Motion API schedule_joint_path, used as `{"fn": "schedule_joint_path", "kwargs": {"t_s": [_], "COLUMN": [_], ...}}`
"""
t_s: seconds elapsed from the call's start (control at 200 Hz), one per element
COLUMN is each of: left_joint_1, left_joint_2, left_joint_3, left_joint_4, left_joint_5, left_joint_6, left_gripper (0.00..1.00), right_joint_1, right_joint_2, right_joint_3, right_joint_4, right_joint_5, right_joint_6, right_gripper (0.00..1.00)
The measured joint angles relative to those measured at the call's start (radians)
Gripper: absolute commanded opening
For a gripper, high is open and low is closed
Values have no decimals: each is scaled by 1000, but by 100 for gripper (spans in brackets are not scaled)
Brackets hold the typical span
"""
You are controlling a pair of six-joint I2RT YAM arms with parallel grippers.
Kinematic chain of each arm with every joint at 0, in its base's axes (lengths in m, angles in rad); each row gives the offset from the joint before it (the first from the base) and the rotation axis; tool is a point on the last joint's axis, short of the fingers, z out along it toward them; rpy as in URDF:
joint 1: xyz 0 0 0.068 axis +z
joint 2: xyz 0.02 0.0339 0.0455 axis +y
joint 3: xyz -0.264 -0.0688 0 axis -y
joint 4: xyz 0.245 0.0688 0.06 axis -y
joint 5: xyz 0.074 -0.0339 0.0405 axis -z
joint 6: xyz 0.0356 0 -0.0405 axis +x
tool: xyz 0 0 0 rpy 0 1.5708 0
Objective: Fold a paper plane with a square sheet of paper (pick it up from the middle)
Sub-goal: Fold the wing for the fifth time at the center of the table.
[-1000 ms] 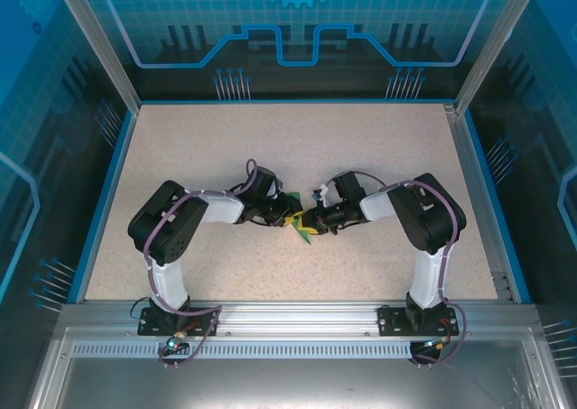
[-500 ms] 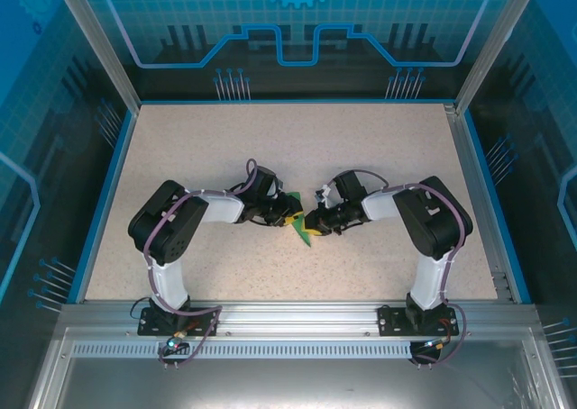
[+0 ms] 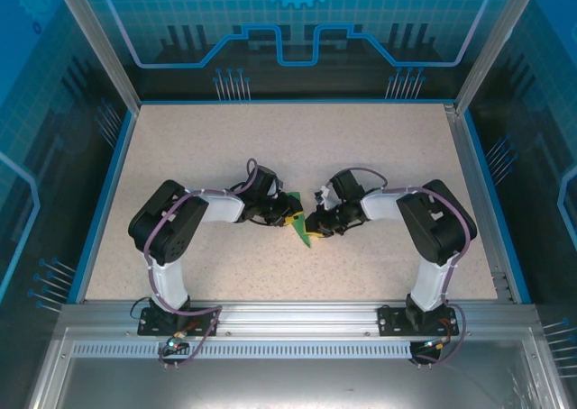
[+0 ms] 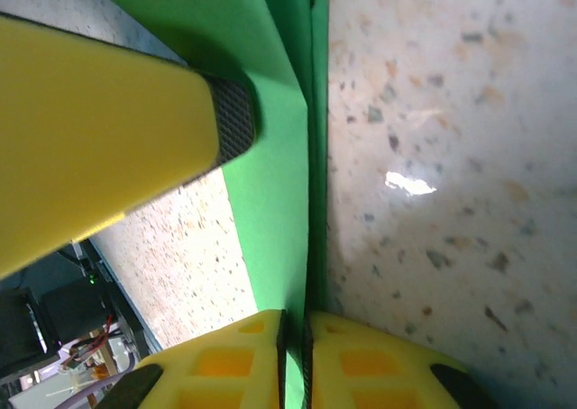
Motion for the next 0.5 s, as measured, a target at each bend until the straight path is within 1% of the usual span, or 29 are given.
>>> {"fn": "schedule_joint_path", "kwargs": {"t_s": [0.08, 0.145, 0.265, 0.5], "left_joint_1": [0, 0, 0, 0], "left_joint_2": [0, 0, 2, 2], "left_joint_3": [0, 2, 6, 6], "left_joint_4": [-1, -4, -10, -12], "left_joint_5": [0, 0, 0, 0], "left_joint_6": [3, 8, 13, 16], "left_gripper": [32, 32, 32, 32], "right_joint_1": [0, 0, 0, 18], "right_joint_2": [-13, -16, -15, -13], "right_joint_3": [-4, -4, -3, 21], "right_joint_4": [-32, -46, -62, -111], "right_joint_5": [3, 4, 7, 51], "right_joint_6": [-4, -10, -22, -46], "right_gripper": [18, 15, 14, 15]}}
